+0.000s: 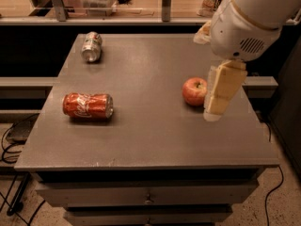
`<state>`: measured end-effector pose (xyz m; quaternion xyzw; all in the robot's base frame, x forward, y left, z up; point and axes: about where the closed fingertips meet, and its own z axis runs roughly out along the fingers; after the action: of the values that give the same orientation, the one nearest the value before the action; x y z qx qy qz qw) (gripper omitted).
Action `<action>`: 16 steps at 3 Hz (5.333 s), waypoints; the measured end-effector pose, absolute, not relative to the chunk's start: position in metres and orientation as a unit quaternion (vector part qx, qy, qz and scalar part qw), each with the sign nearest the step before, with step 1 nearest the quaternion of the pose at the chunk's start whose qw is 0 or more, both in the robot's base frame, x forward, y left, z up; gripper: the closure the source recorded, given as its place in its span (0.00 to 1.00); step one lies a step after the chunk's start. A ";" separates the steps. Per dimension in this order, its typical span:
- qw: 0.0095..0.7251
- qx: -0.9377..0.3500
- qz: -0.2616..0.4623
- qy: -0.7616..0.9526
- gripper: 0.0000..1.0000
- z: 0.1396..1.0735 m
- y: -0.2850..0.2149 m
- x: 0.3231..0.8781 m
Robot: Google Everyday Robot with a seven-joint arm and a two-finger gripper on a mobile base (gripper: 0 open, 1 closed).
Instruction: Place coke can upright
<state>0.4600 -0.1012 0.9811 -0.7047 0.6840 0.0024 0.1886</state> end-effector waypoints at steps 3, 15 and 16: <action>0.199 -0.781 0.049 0.590 0.00 0.969 0.029 0.488; 0.117 -0.785 0.093 0.601 0.18 0.844 0.192 0.513; 0.115 -0.781 0.095 0.606 0.42 0.842 0.190 0.513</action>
Offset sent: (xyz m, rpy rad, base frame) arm 0.0314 0.1415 -0.0234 0.0496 0.0467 0.3118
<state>0.5133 0.1904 0.8416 -0.7814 0.6060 0.0950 0.1145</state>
